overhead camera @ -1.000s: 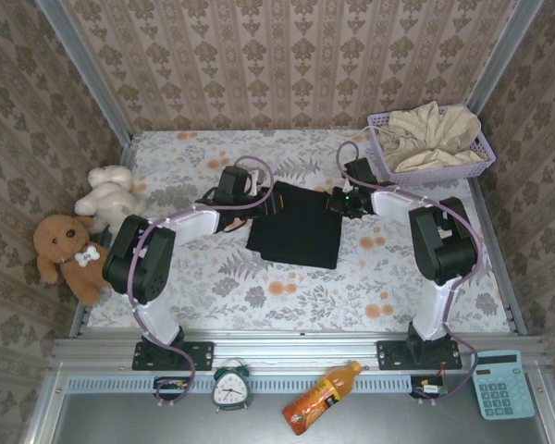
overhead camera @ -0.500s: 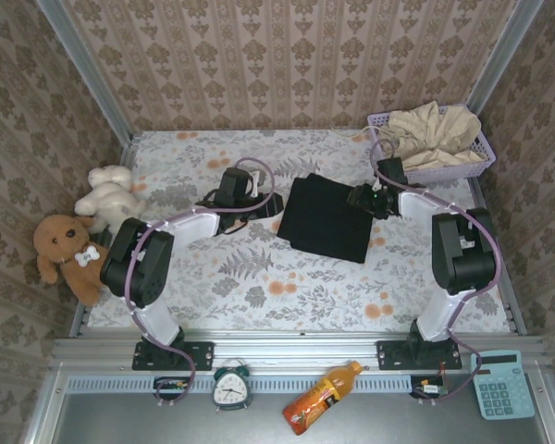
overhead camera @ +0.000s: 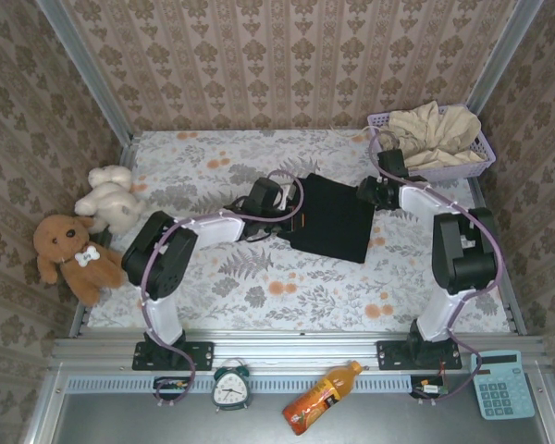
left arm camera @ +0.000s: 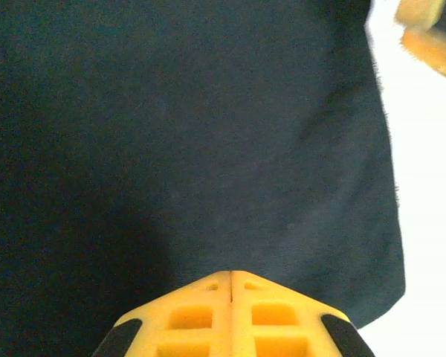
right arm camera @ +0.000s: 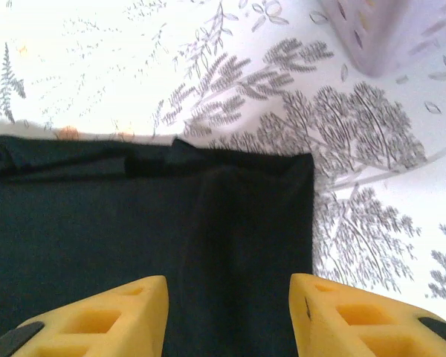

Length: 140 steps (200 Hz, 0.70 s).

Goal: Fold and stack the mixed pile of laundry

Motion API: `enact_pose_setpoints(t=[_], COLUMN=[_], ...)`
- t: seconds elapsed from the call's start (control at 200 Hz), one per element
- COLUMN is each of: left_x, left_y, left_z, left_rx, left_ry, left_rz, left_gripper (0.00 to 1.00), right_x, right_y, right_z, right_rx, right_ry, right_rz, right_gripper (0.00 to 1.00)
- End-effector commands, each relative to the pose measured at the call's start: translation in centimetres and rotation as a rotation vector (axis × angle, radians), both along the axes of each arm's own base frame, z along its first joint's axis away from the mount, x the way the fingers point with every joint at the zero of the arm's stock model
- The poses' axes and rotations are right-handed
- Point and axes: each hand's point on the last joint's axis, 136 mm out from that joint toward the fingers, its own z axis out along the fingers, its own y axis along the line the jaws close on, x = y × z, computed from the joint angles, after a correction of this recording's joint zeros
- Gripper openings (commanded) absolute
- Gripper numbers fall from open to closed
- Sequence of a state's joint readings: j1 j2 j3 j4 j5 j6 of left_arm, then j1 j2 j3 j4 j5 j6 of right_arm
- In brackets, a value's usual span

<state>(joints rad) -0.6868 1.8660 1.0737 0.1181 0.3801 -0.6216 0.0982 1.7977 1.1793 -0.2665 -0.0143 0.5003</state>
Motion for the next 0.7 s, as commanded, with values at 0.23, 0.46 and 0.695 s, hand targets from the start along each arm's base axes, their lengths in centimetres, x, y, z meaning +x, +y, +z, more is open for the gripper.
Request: enact_pose_setpoints(t=[0.23, 0.46, 0.695], left_x=[0.4, 1.2, 1.7], left_y=[3.3, 5.5, 5.7], left_z=[-6.5, -7.7, -6.7], left_rx=[0.107, 0.126, 0.140], left_ry=[0.133, 0.175, 0.150], left_rz=[0.096, 0.162, 0.155], left_gripper=[0.00, 0.00, 0.00], right_x=[1.9, -2.3, -4.0], right_y=[-1.5, -4.8, -4.3], right_z=[-1.6, -0.2, -3.9], right_rx=[-0.068, -0.206, -0.100], right_ry=[0.054, 0.162, 0.239], right_rz=[-0.033, -0.012, -0.023], right_gripper=[0.01, 0.00, 0.34])
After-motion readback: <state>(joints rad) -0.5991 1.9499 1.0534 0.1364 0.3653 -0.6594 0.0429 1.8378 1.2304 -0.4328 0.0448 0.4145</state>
